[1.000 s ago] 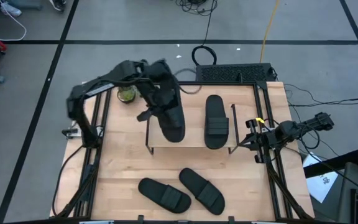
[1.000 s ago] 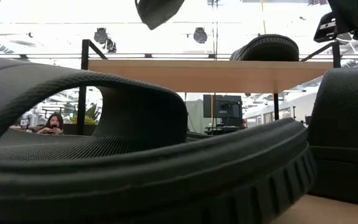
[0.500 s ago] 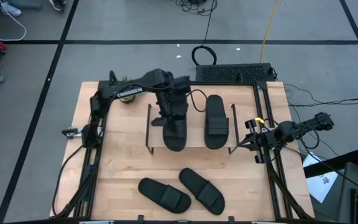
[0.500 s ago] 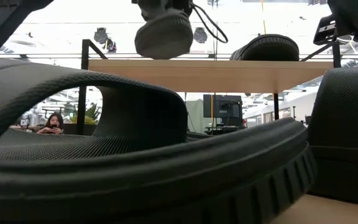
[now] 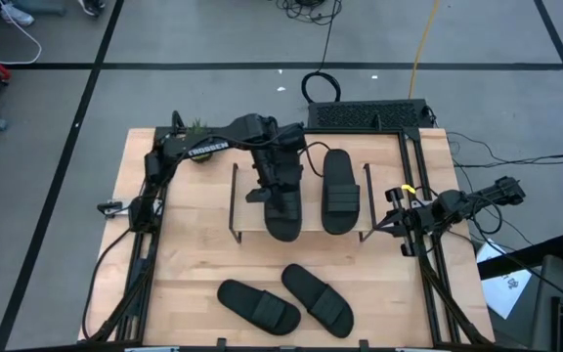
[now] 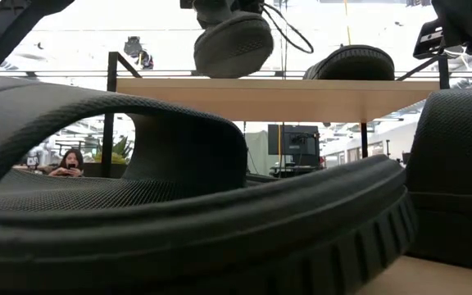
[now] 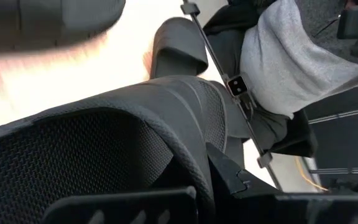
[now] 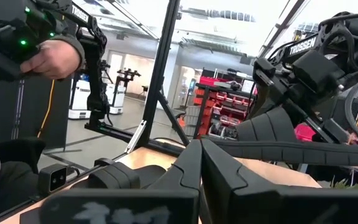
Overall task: Pick and place slides into the shelf
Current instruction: Put the black slipper on the shelf
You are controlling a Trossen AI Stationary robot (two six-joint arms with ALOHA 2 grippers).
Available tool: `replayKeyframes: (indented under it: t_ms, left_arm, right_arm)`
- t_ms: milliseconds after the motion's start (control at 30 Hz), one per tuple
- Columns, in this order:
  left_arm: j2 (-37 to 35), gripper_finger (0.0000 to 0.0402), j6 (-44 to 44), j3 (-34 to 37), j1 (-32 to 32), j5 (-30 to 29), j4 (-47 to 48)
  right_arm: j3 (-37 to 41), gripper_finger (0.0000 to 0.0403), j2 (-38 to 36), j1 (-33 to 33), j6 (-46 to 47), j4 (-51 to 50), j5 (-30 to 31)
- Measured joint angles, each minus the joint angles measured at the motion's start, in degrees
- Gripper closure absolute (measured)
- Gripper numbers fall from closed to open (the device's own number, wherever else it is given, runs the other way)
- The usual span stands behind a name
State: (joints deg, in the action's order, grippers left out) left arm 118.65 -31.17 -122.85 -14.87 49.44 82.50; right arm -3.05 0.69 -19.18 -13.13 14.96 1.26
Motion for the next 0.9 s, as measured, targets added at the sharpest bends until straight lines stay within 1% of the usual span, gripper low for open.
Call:
replayKeyframes:
  t_ms: [100,233,500,700,900]
  left_arm:
    - [0.0,0.04,-1.04,0.0,0.29,-1.24,-1.9]
    - [0.0,0.04,-1.07,0.0,0.1,-1.39,-2.52]
    - [0.05,0.0399,2.39,0.04,-0.12,-2.42,-2.55]
    - [2.86,0.0399,2.66,0.04,0.1,-2.81,1.39]
    - [5.34,0.0399,2.77,-0.07,-0.14,-3.16,0.96]
  right_arm:
    - [0.0,0.0403,0.0,0.0,0.02,0.0,0.0]
    - [0.02,0.0403,0.0,0.0,0.46,0.02,0.0]
    - [0.04,0.0403,0.0,-0.01,0.46,0.17,0.0]
    - [0.04,0.0403,0.0,0.0,2.2,0.64,-0.02]
    - [0.04,0.0403,-0.02,-0.02,2.79,0.66,-0.11]
